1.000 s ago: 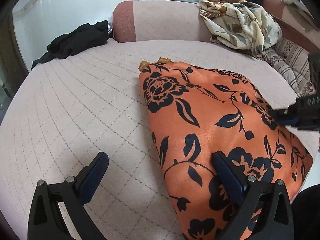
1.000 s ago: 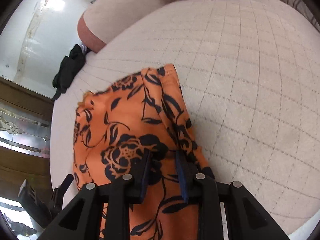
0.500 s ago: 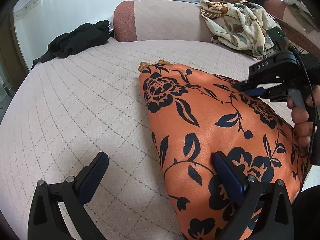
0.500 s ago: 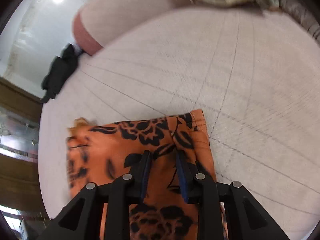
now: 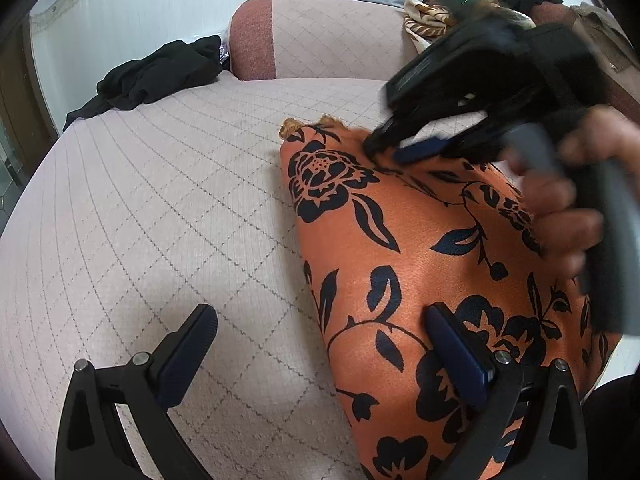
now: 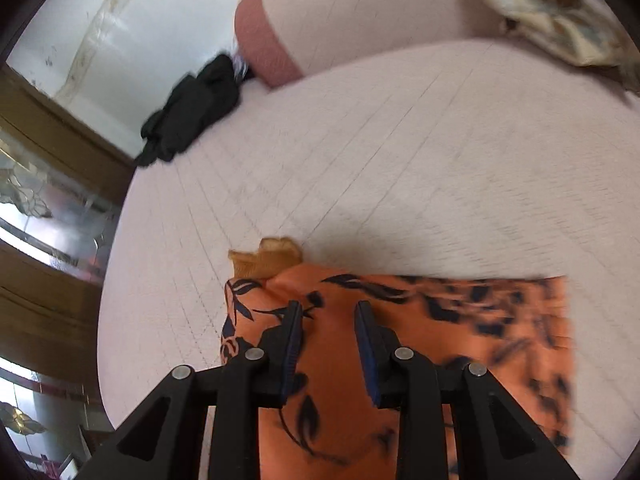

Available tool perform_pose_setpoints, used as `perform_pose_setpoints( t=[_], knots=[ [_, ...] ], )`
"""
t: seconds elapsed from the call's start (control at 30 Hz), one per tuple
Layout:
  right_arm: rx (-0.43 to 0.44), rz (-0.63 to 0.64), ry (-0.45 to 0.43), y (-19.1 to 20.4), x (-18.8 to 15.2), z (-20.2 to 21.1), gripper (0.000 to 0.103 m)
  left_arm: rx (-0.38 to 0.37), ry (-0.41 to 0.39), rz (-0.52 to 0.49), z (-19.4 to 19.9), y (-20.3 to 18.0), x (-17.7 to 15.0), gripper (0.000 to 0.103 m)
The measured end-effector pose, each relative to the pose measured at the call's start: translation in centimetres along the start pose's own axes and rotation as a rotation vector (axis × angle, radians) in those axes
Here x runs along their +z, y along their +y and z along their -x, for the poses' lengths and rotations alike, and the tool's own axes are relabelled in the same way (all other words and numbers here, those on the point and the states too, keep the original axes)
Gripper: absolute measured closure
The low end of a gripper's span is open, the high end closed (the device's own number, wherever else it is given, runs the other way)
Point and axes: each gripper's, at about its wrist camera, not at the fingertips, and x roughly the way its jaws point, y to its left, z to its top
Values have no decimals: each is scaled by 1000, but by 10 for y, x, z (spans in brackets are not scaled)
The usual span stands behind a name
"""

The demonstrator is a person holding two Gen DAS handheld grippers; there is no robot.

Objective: Fold small clothes

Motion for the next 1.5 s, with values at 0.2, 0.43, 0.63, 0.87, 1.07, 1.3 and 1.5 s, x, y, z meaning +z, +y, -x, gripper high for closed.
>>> perform_pose_setpoints(
  t=[0.2, 0.43, 0.63, 0.87, 1.07, 1.3, 1.5],
  knots=[
    [-42, 52, 8, 10, -4, -23, 72, -10, 8, 1, 0, 1, 1, 0],
    [-17, 49, -33, -12, -38, 43, 72, -18, 11, 16, 0, 3, 0, 0],
    [-32, 16, -77, -35, -99, 99, 72, -17, 4, 21, 0, 4, -3, 0],
    [-48, -41, -27, -65, -162, 108, 71, -18, 1, 28, 5, 5, -9, 0],
    [17, -46, -93, -78, -172, 105, 71, -25, -2, 19, 18, 6, -21, 0],
    [65, -72, -109, -87, -178, 108, 71, -15, -3, 12, 25, 4, -31, 0],
    [69, -49, -120, -84, -177, 105, 65, 21, 4, -1, 34, -2, -38, 0]
  ],
)
